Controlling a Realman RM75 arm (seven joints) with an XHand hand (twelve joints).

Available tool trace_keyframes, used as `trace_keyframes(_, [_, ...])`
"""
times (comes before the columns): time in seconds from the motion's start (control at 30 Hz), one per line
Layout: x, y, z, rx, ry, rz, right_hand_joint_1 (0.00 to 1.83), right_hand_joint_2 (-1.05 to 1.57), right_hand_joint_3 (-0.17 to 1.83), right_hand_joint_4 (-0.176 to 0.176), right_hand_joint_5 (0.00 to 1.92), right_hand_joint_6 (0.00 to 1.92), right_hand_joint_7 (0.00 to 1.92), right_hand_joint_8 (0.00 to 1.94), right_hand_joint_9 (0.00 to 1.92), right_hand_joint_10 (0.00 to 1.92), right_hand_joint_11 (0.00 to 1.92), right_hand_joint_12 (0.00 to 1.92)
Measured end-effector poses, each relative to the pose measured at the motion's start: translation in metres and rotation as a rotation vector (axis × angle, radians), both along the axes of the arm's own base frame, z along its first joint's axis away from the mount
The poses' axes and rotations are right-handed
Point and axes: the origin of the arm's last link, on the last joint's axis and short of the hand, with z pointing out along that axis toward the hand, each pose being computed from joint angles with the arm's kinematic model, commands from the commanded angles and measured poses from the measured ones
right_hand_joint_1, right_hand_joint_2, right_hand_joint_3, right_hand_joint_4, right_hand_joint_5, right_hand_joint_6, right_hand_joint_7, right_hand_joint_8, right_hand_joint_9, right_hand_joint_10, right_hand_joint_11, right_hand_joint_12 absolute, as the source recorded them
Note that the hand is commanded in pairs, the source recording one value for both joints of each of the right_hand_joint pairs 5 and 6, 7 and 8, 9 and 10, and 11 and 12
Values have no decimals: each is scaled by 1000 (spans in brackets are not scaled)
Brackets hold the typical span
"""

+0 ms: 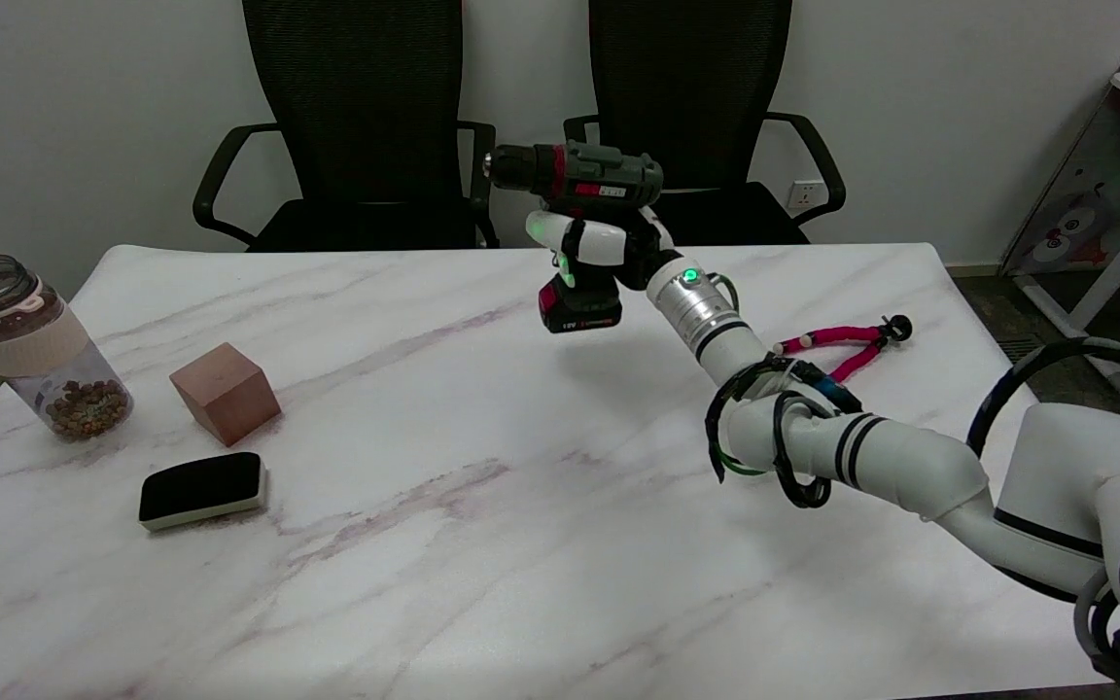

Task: Pick up the power screwdriver.

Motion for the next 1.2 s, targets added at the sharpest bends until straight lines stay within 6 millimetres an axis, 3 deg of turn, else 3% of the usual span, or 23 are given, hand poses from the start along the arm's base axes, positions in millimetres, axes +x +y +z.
trace_keyframes(1.2, [68,-4,-1,44,29,165,970,1161,916,176,1920,1920,1920,1920,1920,1920,1920,1920])
